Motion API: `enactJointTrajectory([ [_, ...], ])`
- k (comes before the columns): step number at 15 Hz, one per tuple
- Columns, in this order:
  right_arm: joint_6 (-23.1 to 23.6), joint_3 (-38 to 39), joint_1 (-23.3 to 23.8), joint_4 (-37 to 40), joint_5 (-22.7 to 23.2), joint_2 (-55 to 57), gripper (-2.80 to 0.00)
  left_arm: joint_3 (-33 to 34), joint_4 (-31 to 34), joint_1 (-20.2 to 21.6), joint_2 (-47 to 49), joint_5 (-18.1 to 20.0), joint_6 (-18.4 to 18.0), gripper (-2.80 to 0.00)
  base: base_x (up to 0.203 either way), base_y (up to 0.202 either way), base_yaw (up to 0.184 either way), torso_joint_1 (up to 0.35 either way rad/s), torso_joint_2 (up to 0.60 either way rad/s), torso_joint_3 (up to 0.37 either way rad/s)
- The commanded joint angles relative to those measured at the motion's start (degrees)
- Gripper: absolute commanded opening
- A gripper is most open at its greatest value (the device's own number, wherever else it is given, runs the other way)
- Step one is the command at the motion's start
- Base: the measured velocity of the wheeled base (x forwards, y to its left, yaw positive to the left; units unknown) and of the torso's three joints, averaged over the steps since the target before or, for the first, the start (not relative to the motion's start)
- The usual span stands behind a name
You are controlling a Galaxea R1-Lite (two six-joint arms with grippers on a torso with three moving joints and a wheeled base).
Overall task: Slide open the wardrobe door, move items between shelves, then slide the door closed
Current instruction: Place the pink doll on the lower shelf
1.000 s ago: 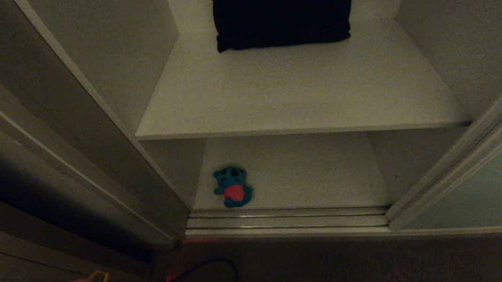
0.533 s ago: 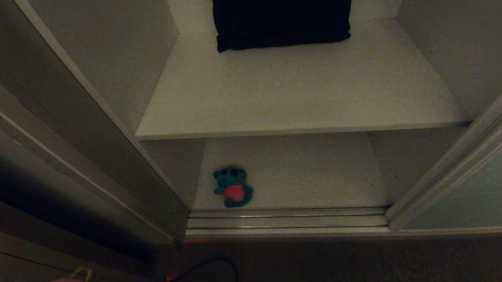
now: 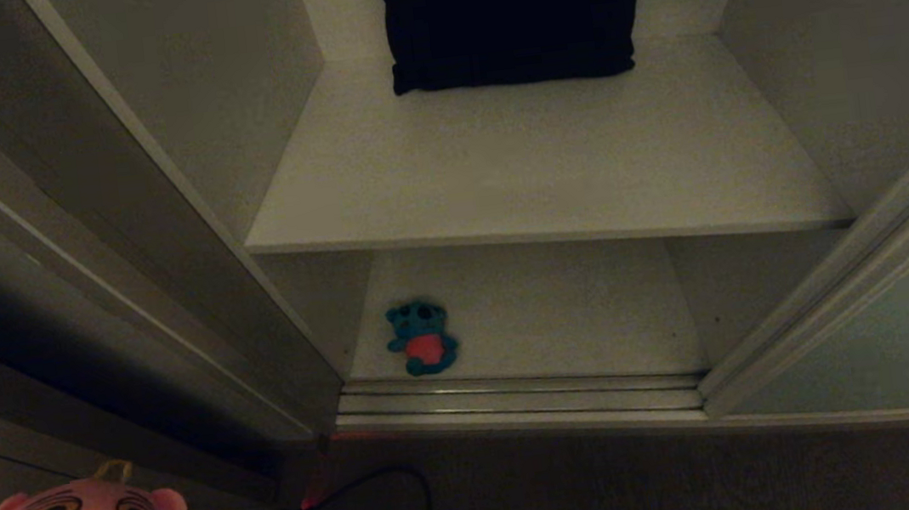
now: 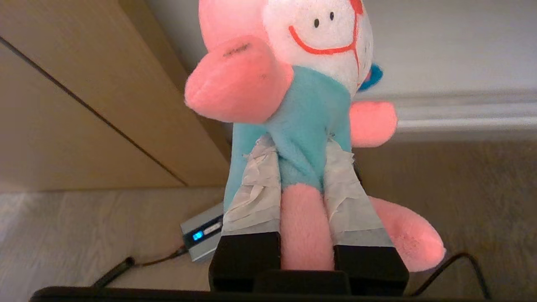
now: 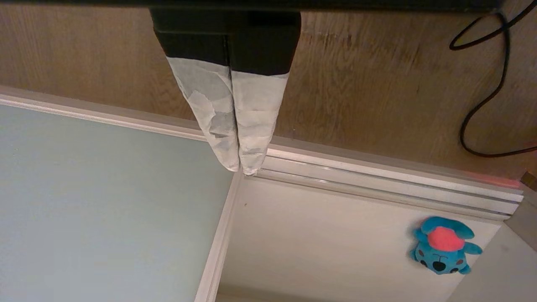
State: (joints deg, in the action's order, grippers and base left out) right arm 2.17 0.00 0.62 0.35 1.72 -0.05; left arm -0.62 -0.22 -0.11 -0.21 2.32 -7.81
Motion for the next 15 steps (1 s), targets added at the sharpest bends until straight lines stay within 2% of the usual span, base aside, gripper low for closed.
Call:
enactJointTrajectory([
  [1, 0.03, 0.25, -0.01, 0.00, 0.04, 0.05, -2.80, 0.62, -0.04, -0.07, 0.21, -0.03, 0.41, -2.80, 0.000, 0.000, 0.000, 0.000, 0.00, 0.000],
  [8, 0.03, 0.18, -0.01, 0.00, 0.04, 0.05, -2.80, 0.62, 0.05, -0.07, 0.21, -0.03, 0.34, -2.80, -0.014, 0.000, 0.000, 0.001, 0.00, 0.000],
  [15, 0.03, 0.18, -0.01, 0.00, 0.04, 0.05, -2.80, 0.62, -0.04, -0.07, 0.27, -0.04, 0.62, -2.80, -0.195, 0.000, 0.001, 0.000, 0.00, 0.001],
])
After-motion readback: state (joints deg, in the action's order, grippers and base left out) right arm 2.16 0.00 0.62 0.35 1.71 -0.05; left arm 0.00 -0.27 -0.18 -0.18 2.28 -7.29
